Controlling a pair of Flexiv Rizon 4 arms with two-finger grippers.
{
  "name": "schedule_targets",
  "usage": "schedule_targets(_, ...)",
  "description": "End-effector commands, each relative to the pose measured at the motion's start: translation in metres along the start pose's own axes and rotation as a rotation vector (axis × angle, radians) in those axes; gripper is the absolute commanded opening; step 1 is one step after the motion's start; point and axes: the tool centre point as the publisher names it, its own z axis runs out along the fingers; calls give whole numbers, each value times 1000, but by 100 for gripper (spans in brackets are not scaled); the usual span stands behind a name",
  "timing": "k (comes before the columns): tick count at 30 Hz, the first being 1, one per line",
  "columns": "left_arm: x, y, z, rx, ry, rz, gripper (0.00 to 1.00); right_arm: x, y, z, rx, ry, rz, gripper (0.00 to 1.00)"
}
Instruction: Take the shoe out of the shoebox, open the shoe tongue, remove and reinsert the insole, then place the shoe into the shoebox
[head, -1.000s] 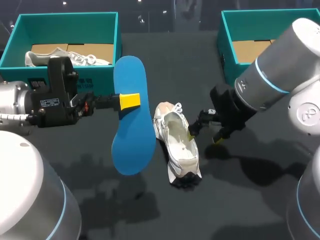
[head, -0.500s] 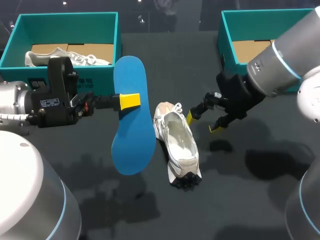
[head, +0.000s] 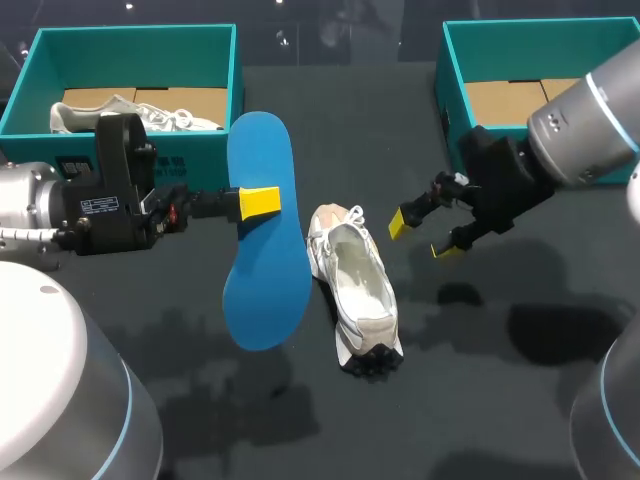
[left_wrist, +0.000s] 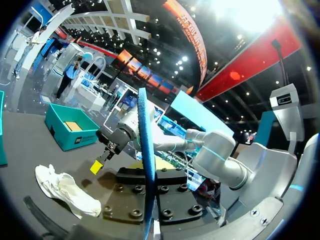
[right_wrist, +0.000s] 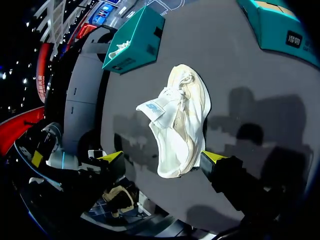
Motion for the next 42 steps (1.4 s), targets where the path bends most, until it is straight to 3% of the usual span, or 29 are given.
schedule_targets(1,-5,-2,5,-1,-28,105,0,3,1,-7,2,55,7,100)
schedule_targets(7,-28,-7,14,-8,-64,351,0,9,3,-21,9,154,25,100)
schedule_targets(12,-49,-15,22,9,7,569,0,16,6,-32,2,208,33,100)
schedule_targets(15,-62,-3,27,-13,-46,1088,0,17,9,-35,-1,239,9,100)
schedule_targets(28,-62,-3,27,-13,-46,1088,0,15,13,-34,-3,248,17,100)
schedule_targets(36,-77,6,39,-89,-51,1493,0,22,17,-43,-7,287,54,100)
schedule_targets(42,-90,9,52,-151,-52,1676,0,37,22,-51,-9,333,68,100)
